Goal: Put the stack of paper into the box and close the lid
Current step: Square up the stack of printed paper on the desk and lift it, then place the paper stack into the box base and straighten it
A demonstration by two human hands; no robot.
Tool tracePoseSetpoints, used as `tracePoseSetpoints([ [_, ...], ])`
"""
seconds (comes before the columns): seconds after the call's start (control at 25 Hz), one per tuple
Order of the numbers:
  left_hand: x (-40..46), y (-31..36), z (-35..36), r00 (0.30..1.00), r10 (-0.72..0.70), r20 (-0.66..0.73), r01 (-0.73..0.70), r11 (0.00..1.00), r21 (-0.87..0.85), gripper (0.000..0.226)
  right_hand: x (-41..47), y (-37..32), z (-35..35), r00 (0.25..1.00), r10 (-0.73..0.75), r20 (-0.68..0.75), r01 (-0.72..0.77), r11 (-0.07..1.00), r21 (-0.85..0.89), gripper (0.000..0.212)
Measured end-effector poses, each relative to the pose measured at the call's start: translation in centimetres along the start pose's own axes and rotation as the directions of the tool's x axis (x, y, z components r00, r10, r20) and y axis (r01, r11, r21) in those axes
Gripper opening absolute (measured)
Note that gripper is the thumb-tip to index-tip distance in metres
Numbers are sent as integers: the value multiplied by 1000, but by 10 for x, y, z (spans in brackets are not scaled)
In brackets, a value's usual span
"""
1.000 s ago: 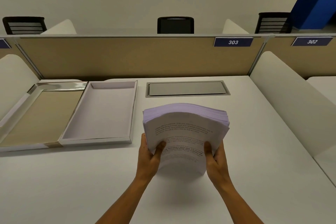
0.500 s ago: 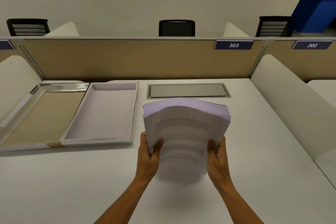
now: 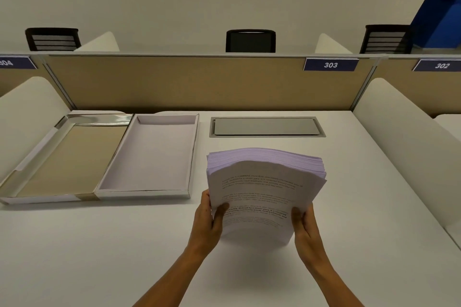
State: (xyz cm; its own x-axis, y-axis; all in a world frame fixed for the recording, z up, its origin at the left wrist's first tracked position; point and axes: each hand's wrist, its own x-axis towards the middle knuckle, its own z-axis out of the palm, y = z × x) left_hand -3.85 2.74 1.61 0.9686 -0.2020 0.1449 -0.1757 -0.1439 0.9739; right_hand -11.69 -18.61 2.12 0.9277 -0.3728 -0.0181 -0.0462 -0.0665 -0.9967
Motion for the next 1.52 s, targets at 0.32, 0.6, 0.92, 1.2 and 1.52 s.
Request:
tracePoseSetpoints([
  [0.32, 34, 11, -34, 996, -90, -7, 90, 995, 49, 24, 29, -16, 12, 999, 44, -16, -46, 989, -143, 22],
  [0.6, 59, -1, -94, 915, -400, -61, 403, 891, 209, 13, 61, -27, 75, 916, 389, 99, -356, 901, -247, 25],
  [0.92, 103, -6, -175, 885, -442, -145, 465, 858, 220, 11, 106, -51, 167, 846, 503, 176, -442, 847, -294, 29],
  [1.2, 168, -10, -238, 858, -477, -192, 507, 844, 172, 14, 160, -73, 246, 832, 526, 175, -461, 832, -308, 27],
  [1.52, 252, -39, -275, 823, -514, -243, 561, 804, 199, 28, 230, -80, 313, 812, 566, 144, -503, 803, -320, 23],
])
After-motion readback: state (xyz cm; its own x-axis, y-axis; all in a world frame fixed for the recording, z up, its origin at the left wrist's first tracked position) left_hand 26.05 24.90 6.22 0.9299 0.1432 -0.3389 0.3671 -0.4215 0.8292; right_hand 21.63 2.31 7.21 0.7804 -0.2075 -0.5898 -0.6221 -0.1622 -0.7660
